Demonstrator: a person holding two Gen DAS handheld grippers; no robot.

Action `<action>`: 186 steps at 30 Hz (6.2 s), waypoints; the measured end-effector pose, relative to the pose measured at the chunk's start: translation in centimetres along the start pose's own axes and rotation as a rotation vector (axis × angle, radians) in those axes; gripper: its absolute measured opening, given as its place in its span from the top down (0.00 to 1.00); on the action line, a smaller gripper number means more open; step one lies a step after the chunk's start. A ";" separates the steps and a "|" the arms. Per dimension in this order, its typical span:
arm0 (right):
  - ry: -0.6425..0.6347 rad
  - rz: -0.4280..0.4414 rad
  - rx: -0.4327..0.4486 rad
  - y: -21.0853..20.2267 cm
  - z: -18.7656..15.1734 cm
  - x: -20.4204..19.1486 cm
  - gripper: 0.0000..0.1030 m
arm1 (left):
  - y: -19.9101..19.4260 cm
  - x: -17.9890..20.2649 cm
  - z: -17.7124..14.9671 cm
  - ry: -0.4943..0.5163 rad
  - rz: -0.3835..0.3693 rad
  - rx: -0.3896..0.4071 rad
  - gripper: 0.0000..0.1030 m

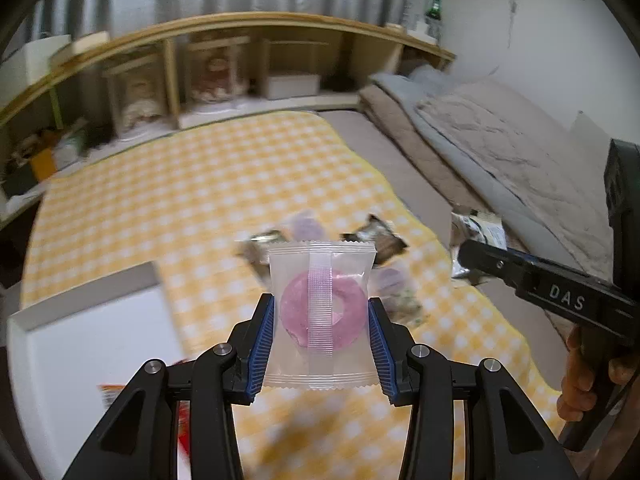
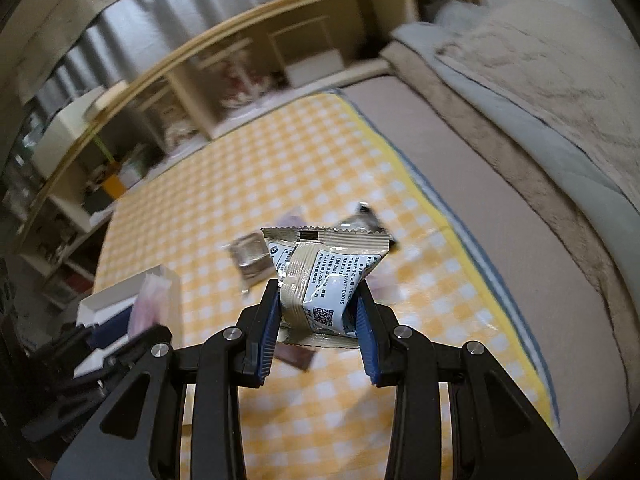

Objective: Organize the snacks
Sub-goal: 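Carry both packets into the tray and open both tools, then push the white packet beside the orange bar with the right tool, then lift both tools away from the tray toward the remaining snacks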

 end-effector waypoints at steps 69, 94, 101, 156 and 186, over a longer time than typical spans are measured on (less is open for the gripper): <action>-0.240 0.431 -0.470 4.6 -22.1 -35.2 0.44 | -17.1 -25.5 -18.2 -0.437 0.213 -0.178 0.39; -0.389 0.370 -0.400 4.1 -21.5 -34.1 0.84 | -21.2 -24.8 -18.4 -0.424 0.215 -0.128 0.00; -0.467 0.317 -0.424 6.7 -23.1 -35.9 0.92 | -20.6 -25.1 -18.5 -0.422 0.192 -0.136 0.00; -0.483 0.276 -0.101 -5.6 -14.4 -26.7 0.00 | -28.3 -14.4 -13.7 -0.319 0.277 0.000 0.00; -0.313 0.037 0.000 -4.0 -3.9 -3.1 0.00 | -10.0 -0.9 -3.1 -0.204 0.057 0.031 0.00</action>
Point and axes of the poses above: each gripper's, at about its wrist camera, not at the fingertips, and y roughly the way its jaws point, x to its right, z to its top, the point moved 9 cm from there along y, roughly the way its jaws point, and after that the axes turned 10 degrees about -z, right-handed, at the moved point
